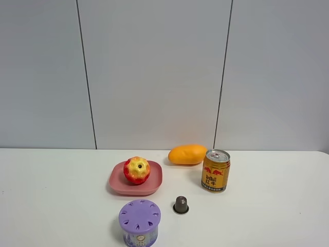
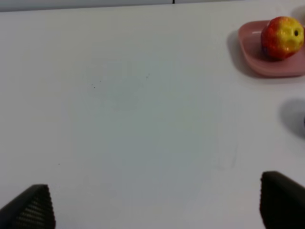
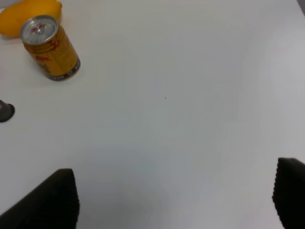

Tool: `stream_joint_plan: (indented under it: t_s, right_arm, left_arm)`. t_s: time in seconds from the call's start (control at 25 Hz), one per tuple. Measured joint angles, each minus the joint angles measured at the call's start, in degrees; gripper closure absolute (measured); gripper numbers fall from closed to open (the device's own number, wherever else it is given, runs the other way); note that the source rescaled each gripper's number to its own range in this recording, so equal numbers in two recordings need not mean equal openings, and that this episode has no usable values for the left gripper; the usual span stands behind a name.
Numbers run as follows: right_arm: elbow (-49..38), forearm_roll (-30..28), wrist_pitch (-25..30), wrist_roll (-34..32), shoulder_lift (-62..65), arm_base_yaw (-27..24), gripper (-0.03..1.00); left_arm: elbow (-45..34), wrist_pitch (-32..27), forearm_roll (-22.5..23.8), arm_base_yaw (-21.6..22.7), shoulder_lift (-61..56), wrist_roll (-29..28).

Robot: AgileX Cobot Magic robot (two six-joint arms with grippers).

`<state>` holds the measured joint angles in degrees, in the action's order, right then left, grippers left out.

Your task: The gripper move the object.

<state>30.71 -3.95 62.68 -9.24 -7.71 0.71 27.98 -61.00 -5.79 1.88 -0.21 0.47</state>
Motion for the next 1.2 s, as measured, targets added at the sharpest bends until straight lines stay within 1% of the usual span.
stream_joint_plan:
  t_s: [0.08, 0.16, 0.28, 1.2]
  right_arm:
    - [-2.1, 0.3, -0.2, 0.0, 5.1, 0.0, 0.38]
    - [-2.3, 0.3, -0.6, 0.0, 7.5, 0.0, 0.38]
    - [-2.4, 0.4, -1.3, 0.0, 7.8, 0.0, 0.38]
    - [-2.4, 0.6, -1.3, 0.0, 7.8, 0.0, 0.38]
  left_arm:
    - [0.0, 0.0, 0.0, 0.0, 0.0, 0.0]
    - [0.0, 0.0, 0.0, 0.0, 0.0, 0.0]
    - [0.0, 0.0, 0.0, 0.0, 0.0, 0.0]
    - [0.0, 0.0, 0.0, 0.0, 0.0, 0.0]
